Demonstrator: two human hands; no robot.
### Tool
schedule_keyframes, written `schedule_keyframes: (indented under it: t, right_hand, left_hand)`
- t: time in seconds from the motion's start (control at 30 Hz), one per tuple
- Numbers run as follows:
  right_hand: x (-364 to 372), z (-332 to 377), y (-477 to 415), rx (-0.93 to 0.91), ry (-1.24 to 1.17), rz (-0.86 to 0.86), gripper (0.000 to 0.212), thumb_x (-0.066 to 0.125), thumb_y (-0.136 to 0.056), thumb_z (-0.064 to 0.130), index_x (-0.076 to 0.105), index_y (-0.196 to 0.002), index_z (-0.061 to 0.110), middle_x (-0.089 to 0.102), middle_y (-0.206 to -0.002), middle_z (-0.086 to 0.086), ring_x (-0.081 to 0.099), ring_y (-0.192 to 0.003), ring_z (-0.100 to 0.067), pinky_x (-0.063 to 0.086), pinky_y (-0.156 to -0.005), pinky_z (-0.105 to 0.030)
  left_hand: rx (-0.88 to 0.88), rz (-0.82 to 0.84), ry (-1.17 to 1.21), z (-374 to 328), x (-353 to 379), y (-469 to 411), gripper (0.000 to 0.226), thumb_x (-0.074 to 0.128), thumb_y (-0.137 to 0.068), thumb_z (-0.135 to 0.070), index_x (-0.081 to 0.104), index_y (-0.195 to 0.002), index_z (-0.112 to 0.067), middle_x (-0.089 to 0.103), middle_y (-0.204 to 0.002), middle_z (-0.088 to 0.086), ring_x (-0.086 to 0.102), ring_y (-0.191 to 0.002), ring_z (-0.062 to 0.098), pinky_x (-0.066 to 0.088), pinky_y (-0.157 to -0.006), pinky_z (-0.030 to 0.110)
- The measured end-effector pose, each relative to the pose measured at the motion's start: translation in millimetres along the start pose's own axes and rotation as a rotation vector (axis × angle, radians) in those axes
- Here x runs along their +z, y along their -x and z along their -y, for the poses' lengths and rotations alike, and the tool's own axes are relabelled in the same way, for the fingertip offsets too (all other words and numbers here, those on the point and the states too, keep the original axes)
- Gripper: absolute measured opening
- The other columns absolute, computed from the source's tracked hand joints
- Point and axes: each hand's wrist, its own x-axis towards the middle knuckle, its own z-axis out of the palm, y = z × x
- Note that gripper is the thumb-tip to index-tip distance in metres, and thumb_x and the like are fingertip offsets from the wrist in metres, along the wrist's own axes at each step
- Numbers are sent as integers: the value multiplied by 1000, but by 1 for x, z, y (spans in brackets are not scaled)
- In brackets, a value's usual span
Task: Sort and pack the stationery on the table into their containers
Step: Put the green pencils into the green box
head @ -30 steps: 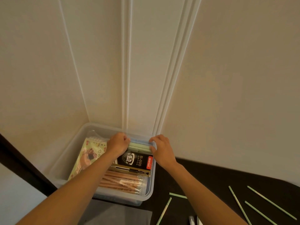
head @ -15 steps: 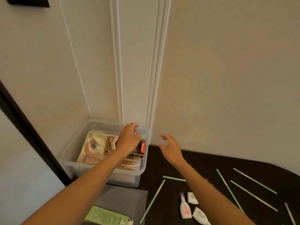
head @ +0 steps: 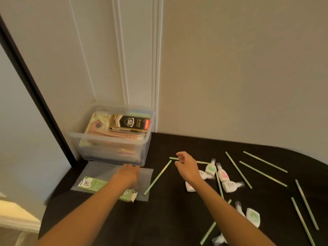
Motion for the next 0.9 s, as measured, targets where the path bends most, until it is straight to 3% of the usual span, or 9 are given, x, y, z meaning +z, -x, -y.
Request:
schedule_keyframes:
  t: [0.1, 0.2, 0.33, 0.47, 0.53, 0.67, 0.77, 0.9]
  right_hand:
    - [19, -24, 13, 3, -28, 4, 35, 52, -91, 9, 50, -126, 12, 53, -126, -8, 52, -114, -18, 42, -96, -28]
    - [32, -41, 23, -11, -22, -1, 36, 52, -92, 9, 49, -128, 13, 53, -128, -6, 51, -116, -17, 41, -97, -27]
    - [39, -51, 34, -64, -4, -38, 37, 51, -93, 9, 49, -129, 14, 52, -127, -3, 51, -117, -14, 39, -87, -19]
    - [44, -62, 55, -120, -139, -56, 30, 52, -93, 12, 54, -123, 11, 56, -111, 0, 55, -101, -11, 47, -84, -22]
    - [45, -68, 71, -86, -286, -2, 25, 52, -94, 19, 59, -116, 11, 60, -101, 1, 57, -90, -8, 51, -74, -21]
    - [33, -86, 106, -57, -348, 20, 17, 51, -94, 19, 66, -98, 11, 63, -86, 1, 57, -73, -4, 44, -60, -16]
    - [19, -101, 124, 14, -459, 22, 19, 49, -95, 15, 65, -102, 6, 66, -92, -4, 60, -72, -5, 47, -65, -18]
    - [0, -119, 145, 151, -907, 106, 24, 50, -92, 7, 58, -113, -1, 66, -104, -14, 63, -79, -16, 51, -72, -26]
  left_hand:
    - [-84, 55, -57, -1, 40, -4, 60, 53, -92, -25, 23, -144, -14, 29, -146, 12, 31, -135, 29, 31, -107, 40]
    - [-105, -116, -100, -6, 64, -3, 53, 56, -89, -16, 32, -136, -11, 38, -136, 11, 42, -127, 26, 37, -101, 35]
    - [-45, -324, -161, -11, 65, 3, 47, 58, -87, -14, 40, -131, -15, 47, -133, 7, 47, -123, 23, 36, -99, 32]
    - [142, -486, -12, -30, 64, 21, 46, 63, -84, -22, 45, -127, -18, 46, -130, 4, 46, -121, 24, 32, -100, 34]
    - [249, -530, 116, -48, 69, 33, 51, 65, -82, -22, 45, -129, -20, 43, -131, 2, 43, -121, 22, 30, -101, 34]
    - [360, -619, 287, -83, 84, 56, 49, 65, -80, -17, 48, -126, -21, 45, -122, 0, 46, -115, 20, 32, -98, 31]
    - [462, -651, 424, -99, 94, 68, 53, 65, -80, -14, 43, -128, -22, 44, -125, -3, 46, -116, 17, 36, -100, 32]
    - [724, -697, 582, -122, 108, 87, 38, 59, -87, -16, 48, -122, -25, 40, -125, -6, 44, -114, 10, 40, -96, 27]
